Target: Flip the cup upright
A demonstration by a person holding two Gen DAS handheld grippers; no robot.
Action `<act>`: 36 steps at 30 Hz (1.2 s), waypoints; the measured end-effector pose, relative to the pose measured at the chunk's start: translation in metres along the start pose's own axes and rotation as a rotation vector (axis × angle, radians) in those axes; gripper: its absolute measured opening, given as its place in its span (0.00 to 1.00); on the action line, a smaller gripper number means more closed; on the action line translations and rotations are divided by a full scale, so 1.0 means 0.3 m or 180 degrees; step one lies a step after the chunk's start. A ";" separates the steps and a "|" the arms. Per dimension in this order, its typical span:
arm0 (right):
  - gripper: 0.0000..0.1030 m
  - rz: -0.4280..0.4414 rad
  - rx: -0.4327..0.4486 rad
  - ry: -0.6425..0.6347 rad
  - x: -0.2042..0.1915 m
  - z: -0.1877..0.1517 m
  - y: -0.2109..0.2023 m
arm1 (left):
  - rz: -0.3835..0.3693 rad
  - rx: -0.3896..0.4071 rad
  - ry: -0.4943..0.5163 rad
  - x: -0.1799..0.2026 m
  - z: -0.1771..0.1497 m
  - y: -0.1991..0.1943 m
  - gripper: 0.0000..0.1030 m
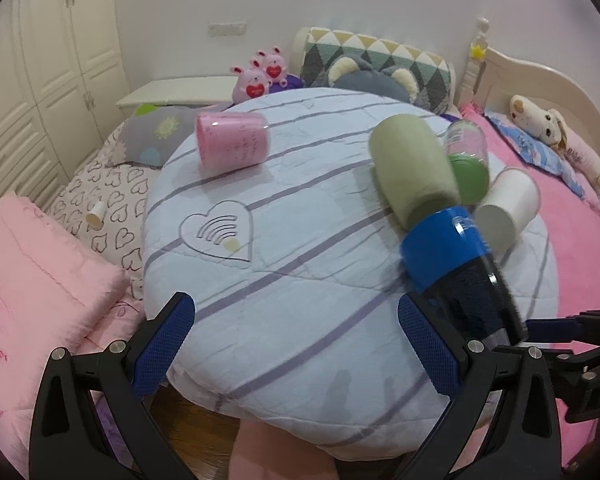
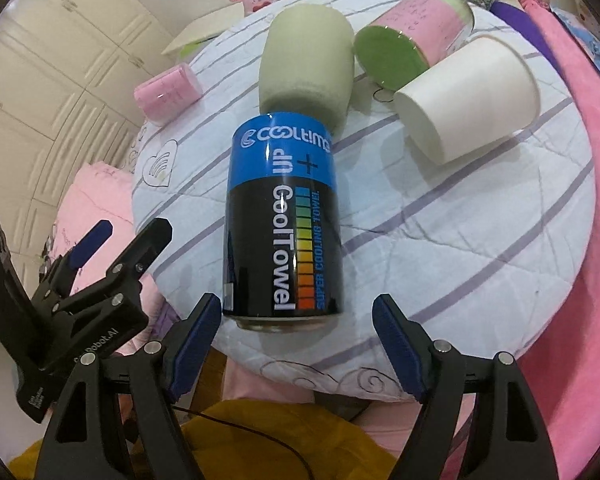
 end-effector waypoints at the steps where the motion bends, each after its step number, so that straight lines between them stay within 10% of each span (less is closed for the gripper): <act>1: 0.77 -0.0008 0.0005 -0.0038 0.004 0.000 -0.013 | -0.0024 0.0001 -0.0009 0.009 0.001 -0.011 1.00; 16: 0.77 -0.0128 0.0169 -0.0354 0.130 0.025 -0.166 | -0.0199 0.0010 0.0045 0.239 0.045 -0.079 1.00; 36: 0.77 -0.0115 0.0002 -0.0518 0.315 0.149 -0.140 | 0.0168 -0.0329 -0.0015 0.356 0.106 0.078 1.00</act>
Point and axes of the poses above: each gripper's, at about its wrist camera, not at the fingertips, and y roughly the way its jaws point, x to its right, z to its top, the point moved 5 cm from there along y, roughly the way its jaws point, and after that the axes turned 15 degrees about z, right-handed, at the moved point
